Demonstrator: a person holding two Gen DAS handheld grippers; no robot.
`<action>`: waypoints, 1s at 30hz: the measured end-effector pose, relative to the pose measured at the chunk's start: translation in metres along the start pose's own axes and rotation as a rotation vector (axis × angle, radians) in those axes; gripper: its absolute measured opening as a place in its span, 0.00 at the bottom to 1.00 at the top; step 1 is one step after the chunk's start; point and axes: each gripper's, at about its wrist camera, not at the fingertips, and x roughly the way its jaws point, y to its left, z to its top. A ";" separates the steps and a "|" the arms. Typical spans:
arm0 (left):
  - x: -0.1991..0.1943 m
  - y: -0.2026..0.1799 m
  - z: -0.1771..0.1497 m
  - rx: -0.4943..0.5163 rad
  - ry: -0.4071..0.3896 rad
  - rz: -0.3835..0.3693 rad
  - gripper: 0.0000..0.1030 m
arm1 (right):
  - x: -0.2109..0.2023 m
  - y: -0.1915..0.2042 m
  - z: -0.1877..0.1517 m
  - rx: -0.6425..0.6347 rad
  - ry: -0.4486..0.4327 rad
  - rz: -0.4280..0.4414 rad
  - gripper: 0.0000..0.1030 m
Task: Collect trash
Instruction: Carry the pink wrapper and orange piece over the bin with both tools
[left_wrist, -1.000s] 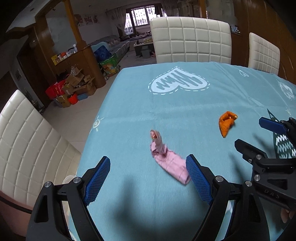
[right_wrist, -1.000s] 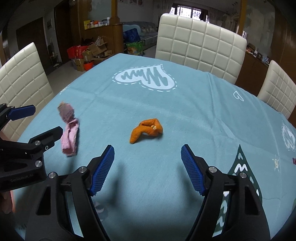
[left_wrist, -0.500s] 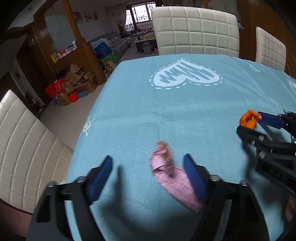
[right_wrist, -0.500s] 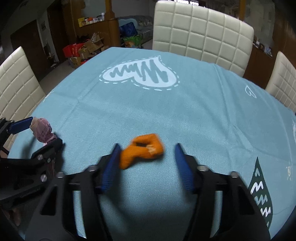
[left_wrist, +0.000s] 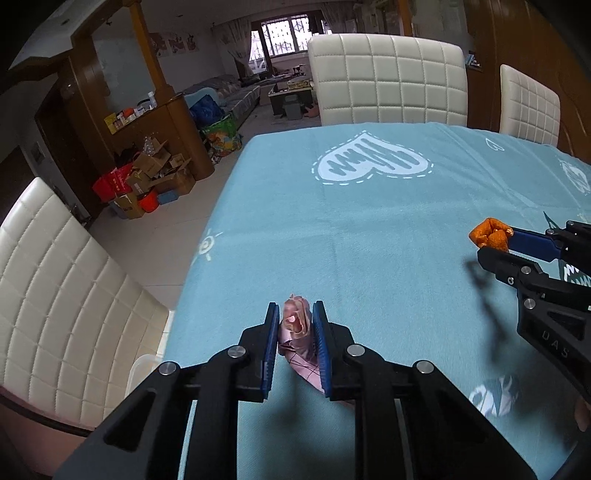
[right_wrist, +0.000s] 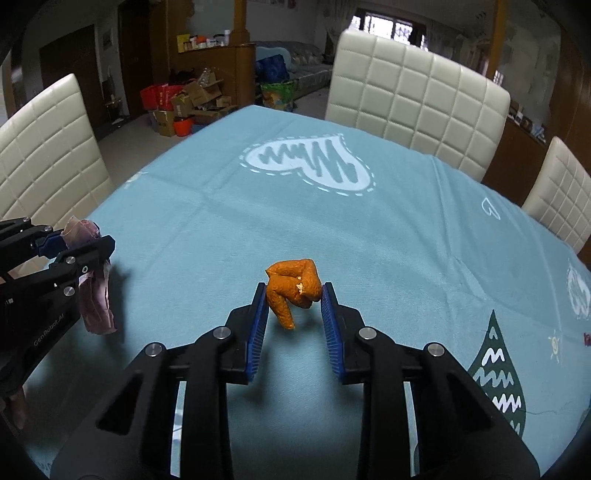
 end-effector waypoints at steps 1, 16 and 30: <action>-0.007 0.006 -0.003 -0.003 -0.008 0.006 0.18 | -0.005 0.006 0.001 -0.008 -0.006 0.005 0.29; -0.081 0.070 -0.064 -0.066 -0.096 0.105 0.18 | -0.056 0.109 -0.012 -0.121 -0.052 0.117 0.30; -0.096 0.127 -0.123 -0.179 -0.065 0.137 0.19 | -0.066 0.177 -0.036 -0.194 -0.019 0.184 0.30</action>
